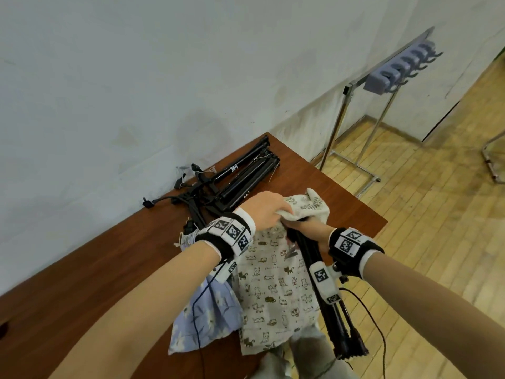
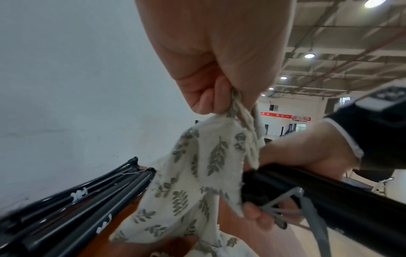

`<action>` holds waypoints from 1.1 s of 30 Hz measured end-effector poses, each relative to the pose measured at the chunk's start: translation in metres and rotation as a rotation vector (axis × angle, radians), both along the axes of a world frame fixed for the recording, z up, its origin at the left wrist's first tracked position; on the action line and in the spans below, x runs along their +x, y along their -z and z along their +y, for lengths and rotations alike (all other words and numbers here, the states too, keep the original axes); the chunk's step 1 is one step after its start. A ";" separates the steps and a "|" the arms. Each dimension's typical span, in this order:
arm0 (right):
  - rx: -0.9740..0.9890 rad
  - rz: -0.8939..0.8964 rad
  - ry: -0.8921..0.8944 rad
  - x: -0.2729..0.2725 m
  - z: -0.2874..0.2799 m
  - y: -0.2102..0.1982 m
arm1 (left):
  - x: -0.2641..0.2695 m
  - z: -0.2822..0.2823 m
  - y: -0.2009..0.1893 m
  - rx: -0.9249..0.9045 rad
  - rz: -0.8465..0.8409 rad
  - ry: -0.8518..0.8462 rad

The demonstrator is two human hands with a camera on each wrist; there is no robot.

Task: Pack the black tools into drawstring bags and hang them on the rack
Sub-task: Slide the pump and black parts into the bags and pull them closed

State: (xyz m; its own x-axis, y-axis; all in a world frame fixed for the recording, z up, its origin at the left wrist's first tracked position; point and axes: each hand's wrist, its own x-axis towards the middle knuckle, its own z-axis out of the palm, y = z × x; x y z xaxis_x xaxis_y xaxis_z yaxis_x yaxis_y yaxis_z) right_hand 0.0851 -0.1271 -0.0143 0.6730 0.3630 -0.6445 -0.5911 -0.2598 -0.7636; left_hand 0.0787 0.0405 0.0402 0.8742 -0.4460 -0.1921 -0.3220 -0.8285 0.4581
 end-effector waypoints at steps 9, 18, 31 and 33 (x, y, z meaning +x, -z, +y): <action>0.071 0.112 0.030 0.012 0.027 -0.026 | -0.001 -0.024 -0.013 -0.226 -0.047 -0.090; 0.251 0.210 0.050 0.012 0.022 -0.050 | -0.003 0.056 -0.002 -0.312 -0.144 -0.520; 0.205 0.309 0.244 0.039 0.037 -0.054 | 0.008 0.036 -0.006 -0.444 -0.100 -0.528; 0.201 0.361 0.261 0.044 0.033 -0.051 | 0.002 0.024 -0.011 -0.369 -0.105 -0.412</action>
State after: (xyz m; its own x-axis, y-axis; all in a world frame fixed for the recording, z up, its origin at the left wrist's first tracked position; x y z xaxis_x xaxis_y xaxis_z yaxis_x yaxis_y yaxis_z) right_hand 0.1296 -0.0946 0.0369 0.5042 0.3530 -0.7881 -0.8534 0.0638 -0.5174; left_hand 0.0802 0.0650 0.0513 0.9964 -0.0844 0.0095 -0.0650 -0.6862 0.7245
